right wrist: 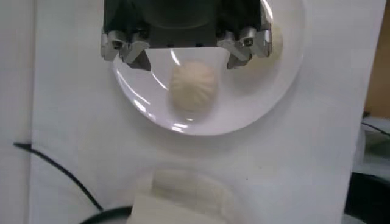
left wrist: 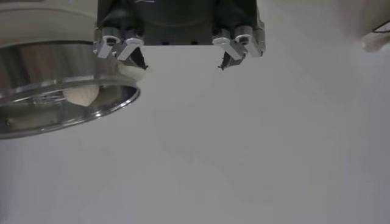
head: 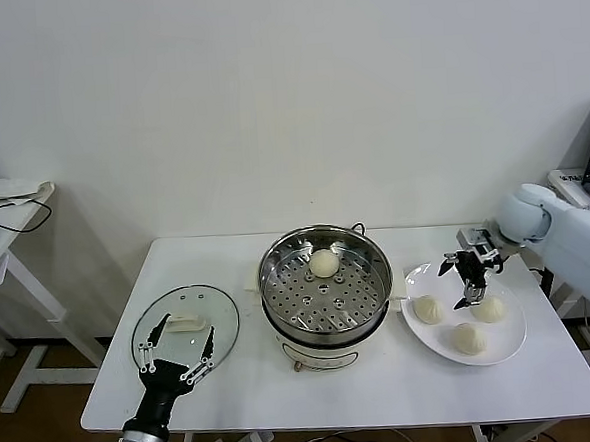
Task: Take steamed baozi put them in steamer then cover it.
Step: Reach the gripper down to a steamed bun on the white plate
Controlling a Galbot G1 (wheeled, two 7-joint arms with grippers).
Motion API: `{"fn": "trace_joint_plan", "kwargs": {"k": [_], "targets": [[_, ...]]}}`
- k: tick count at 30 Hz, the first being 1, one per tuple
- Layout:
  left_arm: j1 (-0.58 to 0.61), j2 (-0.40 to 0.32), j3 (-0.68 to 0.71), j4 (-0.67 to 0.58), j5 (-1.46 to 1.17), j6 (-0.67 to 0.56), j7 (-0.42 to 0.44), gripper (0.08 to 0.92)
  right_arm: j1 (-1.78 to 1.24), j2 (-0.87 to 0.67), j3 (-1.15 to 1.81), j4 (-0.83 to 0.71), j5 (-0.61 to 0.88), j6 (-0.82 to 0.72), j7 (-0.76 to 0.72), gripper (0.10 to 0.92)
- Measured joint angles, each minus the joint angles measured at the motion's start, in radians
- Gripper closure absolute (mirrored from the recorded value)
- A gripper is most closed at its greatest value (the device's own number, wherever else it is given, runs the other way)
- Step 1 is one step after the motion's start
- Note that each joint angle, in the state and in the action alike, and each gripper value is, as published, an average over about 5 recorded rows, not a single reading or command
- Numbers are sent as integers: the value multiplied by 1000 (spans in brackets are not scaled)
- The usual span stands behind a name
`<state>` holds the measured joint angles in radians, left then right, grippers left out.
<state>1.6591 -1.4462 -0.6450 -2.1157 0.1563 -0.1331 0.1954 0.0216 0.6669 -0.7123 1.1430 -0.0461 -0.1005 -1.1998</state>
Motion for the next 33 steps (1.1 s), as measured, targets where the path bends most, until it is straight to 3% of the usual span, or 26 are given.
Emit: {"fn": "trace_joint_plan", "kwargs": {"k": [33], "targets": [[-5, 2, -3, 24, -1, 0, 3, 177, -141, 137, 132, -134, -103, -9, 32, 203]]}}
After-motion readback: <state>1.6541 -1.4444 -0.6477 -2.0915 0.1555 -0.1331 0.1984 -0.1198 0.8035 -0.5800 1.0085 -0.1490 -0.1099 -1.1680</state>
